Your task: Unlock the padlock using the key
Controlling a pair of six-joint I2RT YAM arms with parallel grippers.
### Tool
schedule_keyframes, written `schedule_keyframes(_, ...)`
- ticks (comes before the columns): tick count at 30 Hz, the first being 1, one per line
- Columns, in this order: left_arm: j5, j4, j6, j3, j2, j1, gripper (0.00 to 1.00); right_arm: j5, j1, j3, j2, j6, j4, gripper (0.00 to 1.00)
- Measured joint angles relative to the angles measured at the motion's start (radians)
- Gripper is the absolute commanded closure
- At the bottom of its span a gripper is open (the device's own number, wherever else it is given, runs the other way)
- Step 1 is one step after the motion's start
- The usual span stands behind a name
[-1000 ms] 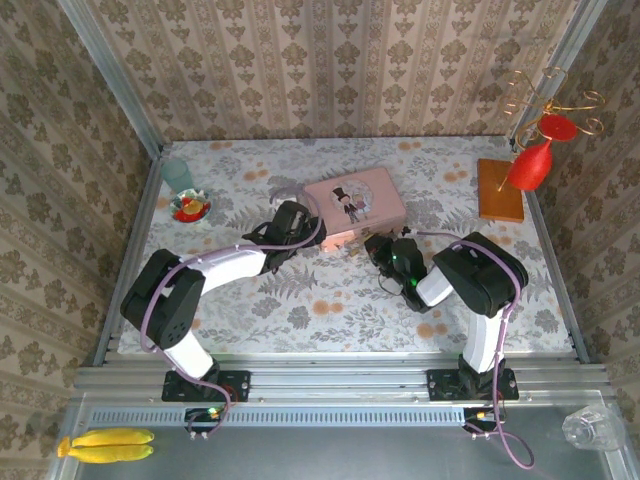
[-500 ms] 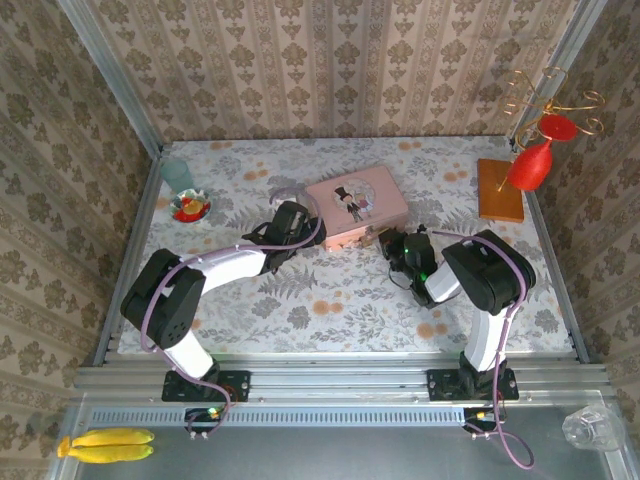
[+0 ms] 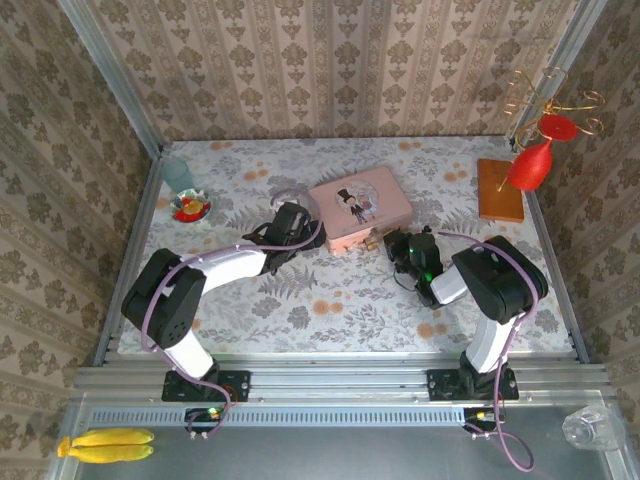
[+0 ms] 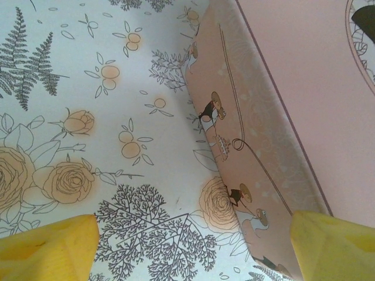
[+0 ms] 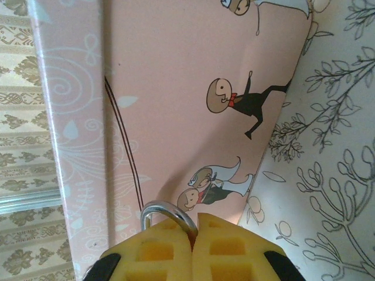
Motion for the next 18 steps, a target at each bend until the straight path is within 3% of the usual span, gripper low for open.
schedule_keyframes(6,0.018,0.0,0.007,0.0,0.0,-0.004,0.14,0.0,0.006,-0.002,-0.014,0.001,-0.019,1.0)
schedule_keyframes(18,0.04,-0.012,0.007,0.011,-0.002,-0.023,0.14,0.0,0.008,-0.038,0.071,0.219,0.136,1.0)
